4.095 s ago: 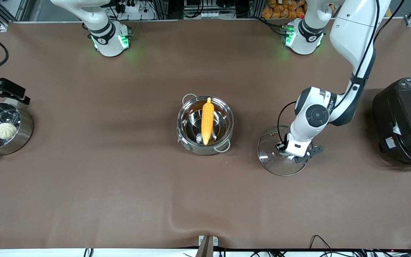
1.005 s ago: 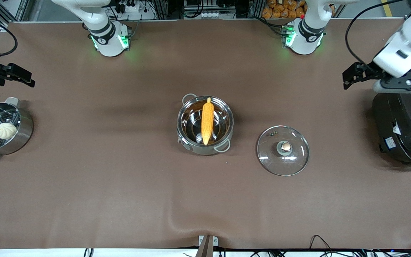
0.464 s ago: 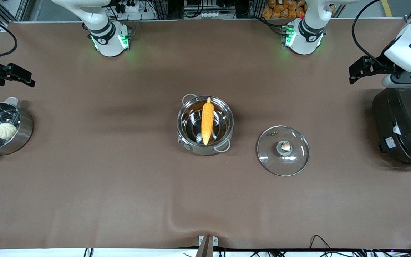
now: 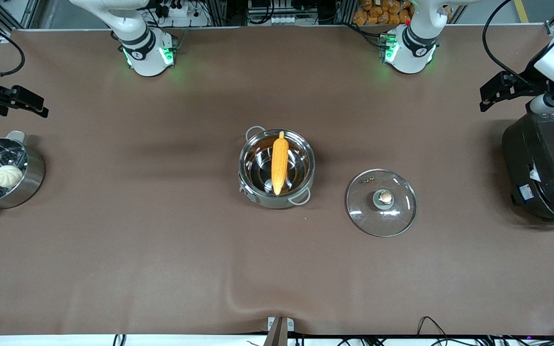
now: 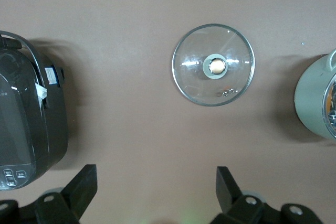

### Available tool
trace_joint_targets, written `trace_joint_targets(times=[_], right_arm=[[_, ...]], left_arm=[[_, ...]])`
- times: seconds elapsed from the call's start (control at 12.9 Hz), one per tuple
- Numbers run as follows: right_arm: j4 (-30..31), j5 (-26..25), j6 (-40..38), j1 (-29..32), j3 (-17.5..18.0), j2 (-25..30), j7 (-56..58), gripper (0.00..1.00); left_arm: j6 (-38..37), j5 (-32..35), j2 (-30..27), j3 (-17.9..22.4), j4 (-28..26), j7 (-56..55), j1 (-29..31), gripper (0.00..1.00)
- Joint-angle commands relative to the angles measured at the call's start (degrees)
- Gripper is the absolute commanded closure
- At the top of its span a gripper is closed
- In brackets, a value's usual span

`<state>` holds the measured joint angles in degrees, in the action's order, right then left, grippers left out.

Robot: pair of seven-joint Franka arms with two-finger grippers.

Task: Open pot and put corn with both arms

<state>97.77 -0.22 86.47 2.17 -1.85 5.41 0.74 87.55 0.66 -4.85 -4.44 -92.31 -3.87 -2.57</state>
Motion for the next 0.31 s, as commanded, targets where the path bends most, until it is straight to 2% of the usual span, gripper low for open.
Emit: trace_joint_targets(times=[0.0,0.23], right_arm=[[0.84,1.01,0.10,1.43,0.88,0.75,0.14,0.00],[0.84,1.01,-0.08,1.35,0.88,0.75,0.14,0.00]], left_arm=[[-1.33,-1.54,0.37,-1.10,1.34,1.59,1.25,0.00],[-1.24,-2.07,0.37,-1.28,1.34,1.06,0.81,0.00]])
